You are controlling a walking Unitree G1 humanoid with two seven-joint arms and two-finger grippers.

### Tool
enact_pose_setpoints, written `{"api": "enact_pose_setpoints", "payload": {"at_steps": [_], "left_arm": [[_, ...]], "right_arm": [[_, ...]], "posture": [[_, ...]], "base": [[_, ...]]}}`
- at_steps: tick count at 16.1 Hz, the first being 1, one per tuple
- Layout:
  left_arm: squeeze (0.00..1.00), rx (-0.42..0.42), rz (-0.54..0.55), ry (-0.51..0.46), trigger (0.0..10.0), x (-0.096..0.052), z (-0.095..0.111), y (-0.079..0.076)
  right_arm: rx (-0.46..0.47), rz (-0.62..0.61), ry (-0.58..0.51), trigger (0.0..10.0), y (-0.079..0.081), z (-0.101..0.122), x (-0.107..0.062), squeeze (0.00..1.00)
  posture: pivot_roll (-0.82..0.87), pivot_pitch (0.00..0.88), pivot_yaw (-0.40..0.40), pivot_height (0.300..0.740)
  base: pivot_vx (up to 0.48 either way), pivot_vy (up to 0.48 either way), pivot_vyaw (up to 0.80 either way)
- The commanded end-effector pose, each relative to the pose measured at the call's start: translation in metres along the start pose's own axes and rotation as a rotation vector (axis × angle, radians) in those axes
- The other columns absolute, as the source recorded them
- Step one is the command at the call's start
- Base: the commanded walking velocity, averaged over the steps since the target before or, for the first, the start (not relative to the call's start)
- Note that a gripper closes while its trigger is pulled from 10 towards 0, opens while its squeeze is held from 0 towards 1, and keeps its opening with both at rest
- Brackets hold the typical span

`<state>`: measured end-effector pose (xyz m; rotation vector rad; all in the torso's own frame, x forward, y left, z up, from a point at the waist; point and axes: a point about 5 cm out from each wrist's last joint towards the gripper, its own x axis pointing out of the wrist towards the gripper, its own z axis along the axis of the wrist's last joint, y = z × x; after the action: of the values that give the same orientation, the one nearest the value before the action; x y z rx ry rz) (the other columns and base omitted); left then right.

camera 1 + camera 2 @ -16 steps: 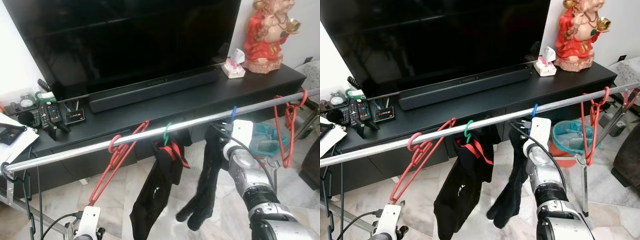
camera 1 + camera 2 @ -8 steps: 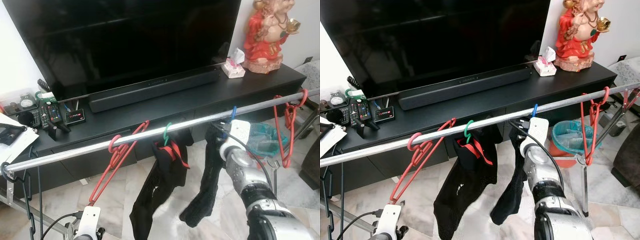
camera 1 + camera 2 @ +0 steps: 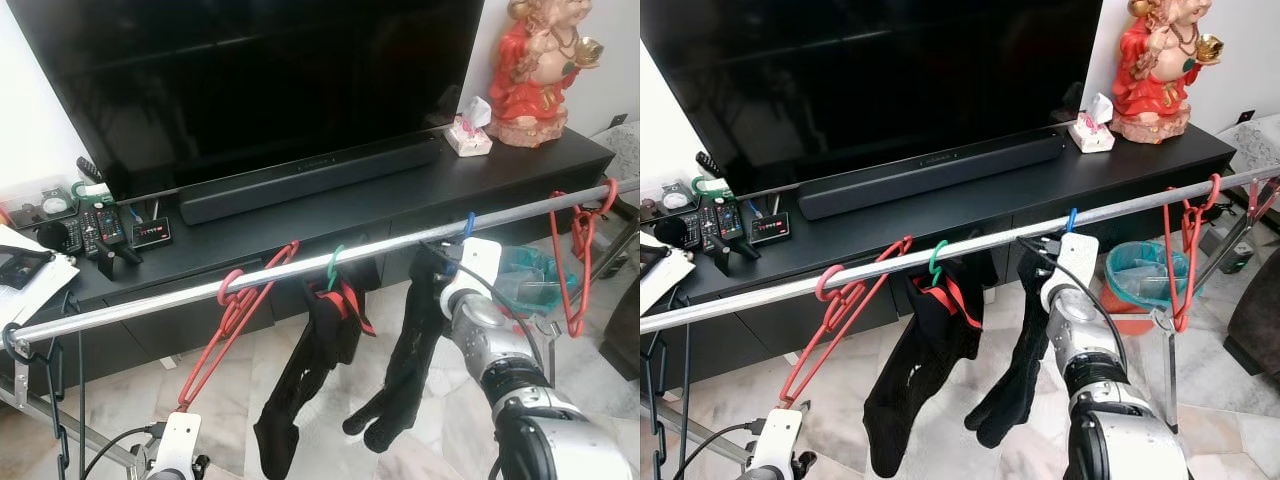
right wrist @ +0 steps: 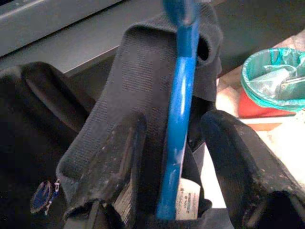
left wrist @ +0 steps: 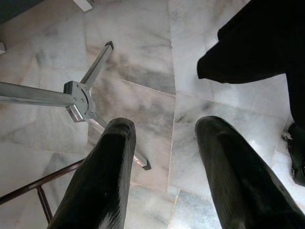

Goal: Hang hanger

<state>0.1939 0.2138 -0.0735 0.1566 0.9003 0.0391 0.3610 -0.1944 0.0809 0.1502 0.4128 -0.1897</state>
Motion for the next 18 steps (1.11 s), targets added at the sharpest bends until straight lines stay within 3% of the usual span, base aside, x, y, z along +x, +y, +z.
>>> {"api": "enact_pose_setpoints", "payload": {"at_steps": [1,2,3,18], "left_arm": [[0.0,0.006,0.005,0.009,10.0,-0.001,-0.0046,0.0],[0.0,0.006,0.006,0.009,10.0,-0.001,-0.0047,0.0],[0.0,0.005,0.005,0.009,10.0,-0.0011,-0.0049,-0.0001],[0.0,0.001,0.004,0.011,10.0,-0.0013,-0.0058,0.0003]], "right_arm": [[0.024,-0.003,-0.004,8.4,0.001,0.0034,0.001,0.0],[0.03,-0.005,-0.006,2.9,0.0006,0.0043,0.0013,0.0],[0.029,-0.006,-0.006,0.0,0.0006,0.0042,0.0015,0.0],[0.048,-0.049,0.028,0.0,-0.0034,-0.0021,0.0017,0.0]], "posture": [[-0.2,0.0,0.052,0.74],[-0.2,0.0,0.052,0.74],[-0.2,0.0,0.052,0.74],[-0.2,0.0,0.054,0.74]], "base": [[0.0,0.0,0.0],[0.0,0.0,0.0],[0.0,0.0,0.0],[0.0,0.0,0.0]]}}
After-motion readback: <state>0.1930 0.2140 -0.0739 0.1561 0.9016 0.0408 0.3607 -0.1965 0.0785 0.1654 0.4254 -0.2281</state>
